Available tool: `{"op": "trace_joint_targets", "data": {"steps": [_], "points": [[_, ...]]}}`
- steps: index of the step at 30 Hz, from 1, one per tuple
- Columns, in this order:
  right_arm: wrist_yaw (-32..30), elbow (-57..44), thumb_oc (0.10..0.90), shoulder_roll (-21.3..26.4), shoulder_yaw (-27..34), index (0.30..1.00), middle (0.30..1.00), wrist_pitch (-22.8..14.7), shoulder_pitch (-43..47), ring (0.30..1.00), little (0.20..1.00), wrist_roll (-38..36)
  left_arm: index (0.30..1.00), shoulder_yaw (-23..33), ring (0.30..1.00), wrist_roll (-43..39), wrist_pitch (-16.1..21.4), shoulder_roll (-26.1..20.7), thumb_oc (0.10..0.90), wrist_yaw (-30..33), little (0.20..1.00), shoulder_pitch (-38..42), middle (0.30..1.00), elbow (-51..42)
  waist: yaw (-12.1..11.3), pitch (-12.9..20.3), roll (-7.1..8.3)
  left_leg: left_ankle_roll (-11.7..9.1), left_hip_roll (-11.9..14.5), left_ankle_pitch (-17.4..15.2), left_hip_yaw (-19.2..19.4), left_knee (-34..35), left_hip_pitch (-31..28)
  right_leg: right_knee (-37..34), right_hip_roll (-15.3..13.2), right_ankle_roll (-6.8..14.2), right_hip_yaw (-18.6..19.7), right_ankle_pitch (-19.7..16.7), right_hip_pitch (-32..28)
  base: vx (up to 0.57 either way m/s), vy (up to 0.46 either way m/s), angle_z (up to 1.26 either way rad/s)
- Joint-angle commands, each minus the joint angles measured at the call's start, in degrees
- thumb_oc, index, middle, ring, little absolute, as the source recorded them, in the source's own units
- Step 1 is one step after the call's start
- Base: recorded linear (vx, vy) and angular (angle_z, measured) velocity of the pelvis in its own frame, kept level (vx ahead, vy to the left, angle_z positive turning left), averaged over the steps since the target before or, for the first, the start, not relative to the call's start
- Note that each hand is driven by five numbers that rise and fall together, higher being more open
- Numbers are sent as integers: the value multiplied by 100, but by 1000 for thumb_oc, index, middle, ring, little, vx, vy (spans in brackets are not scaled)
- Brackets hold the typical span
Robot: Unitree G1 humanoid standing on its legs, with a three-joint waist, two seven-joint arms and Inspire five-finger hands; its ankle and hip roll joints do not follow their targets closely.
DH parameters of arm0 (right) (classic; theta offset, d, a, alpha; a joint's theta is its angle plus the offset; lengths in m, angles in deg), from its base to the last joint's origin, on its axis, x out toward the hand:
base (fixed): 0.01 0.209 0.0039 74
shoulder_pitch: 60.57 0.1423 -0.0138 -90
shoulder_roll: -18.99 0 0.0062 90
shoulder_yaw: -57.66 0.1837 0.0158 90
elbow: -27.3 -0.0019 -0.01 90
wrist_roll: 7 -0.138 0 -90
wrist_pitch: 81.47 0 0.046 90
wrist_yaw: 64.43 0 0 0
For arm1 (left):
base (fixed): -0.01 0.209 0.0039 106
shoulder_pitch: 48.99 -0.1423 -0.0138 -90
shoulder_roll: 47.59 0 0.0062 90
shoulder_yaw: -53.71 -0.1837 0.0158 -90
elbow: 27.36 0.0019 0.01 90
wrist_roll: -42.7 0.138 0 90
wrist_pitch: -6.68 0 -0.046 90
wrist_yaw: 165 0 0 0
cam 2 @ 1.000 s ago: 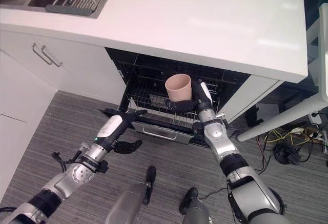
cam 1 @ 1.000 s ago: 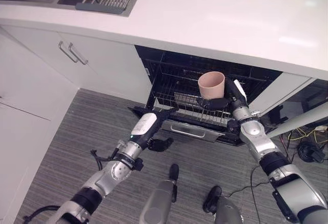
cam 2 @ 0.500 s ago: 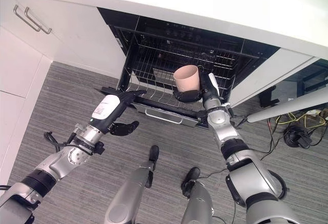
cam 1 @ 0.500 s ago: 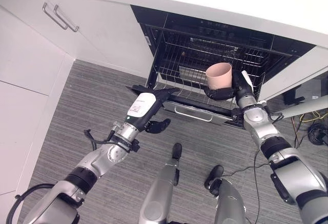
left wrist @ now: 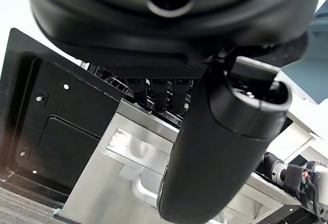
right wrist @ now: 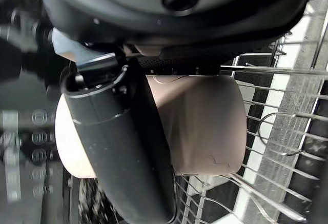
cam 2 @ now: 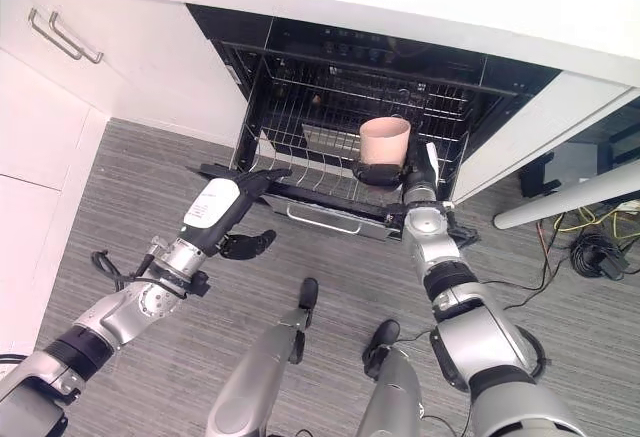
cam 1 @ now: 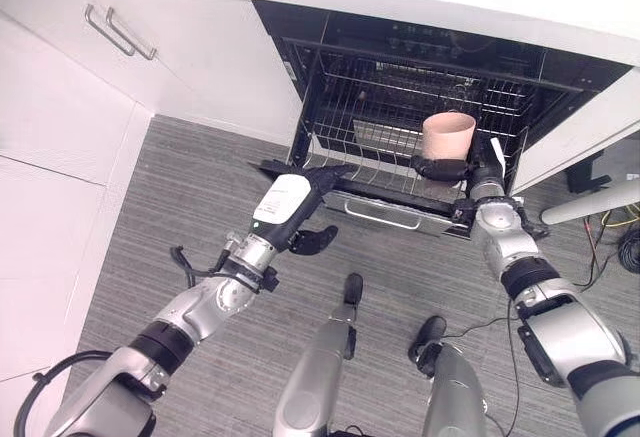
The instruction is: Place the dishes in the dishwasher.
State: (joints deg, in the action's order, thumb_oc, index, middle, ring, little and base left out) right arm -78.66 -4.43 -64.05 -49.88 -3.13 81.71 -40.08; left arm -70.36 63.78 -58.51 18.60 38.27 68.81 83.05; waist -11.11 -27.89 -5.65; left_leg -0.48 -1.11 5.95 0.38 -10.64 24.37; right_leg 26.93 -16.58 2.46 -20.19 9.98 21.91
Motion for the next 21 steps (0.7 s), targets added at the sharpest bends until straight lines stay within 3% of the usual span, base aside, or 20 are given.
{"op": "trace_joint_targets", "data": {"steps": [1, 8, 9, 10, 21], "points": [[-581, -37, 400, -36, 369, 300, 300, -119, 280, 300, 300, -1095, 900, 30, 900, 14, 126, 58, 800, 512, 900, 179, 900, -553, -49, 281, -71, -419, 355, -558, 38, -655, 163, -974, -372, 990, 444, -1365, -118, 33, 71, -16], [-942, -72, 400, -329, 422, 300, 300, -72, 207, 300, 300, -781, 900, -18, 900, 155, 100, 221, 800, 745, 900, 79, 900, -480, -10, 278, -142, -409, 315, -557, 60, -655, 170, -974, -389, 961, 541, -1387, -59, 11, 64, -7], [-935, -72, 543, -342, 400, 514, 514, -15, 205, 514, 514, -699, 900, -23, 900, 154, 116, 231, 800, 784, 900, 62, 900, -456, -11, 287, -151, -407, 306, -557, 56, -655, 165, -974, -390, 956, 549, -1387, -60, 29, 44, -12], [-935, -68, 800, -363, 381, 900, 900, 31, 203, 900, 900, -614, 900, -21, 900, 164, 129, 237, 800, 800, 900, 55, 900, -442, -15, 293, -158, -405, 298, -556, 51, -655, 161, -974, -391, 951, 555, -1386, -64, 34, 37, -11], [-1072, -166, 800, -409, 152, 900, 900, 7, 95, 900, 900, -167, 900, 30, 900, 106, 99, 224, 800, 706, 900, -72, 900, -565, -53, 308, -170, -399, 269, -552, 20, -655, 174, -974, -426, 958, 523, -1405, -60, 2, 2, -1]]}}
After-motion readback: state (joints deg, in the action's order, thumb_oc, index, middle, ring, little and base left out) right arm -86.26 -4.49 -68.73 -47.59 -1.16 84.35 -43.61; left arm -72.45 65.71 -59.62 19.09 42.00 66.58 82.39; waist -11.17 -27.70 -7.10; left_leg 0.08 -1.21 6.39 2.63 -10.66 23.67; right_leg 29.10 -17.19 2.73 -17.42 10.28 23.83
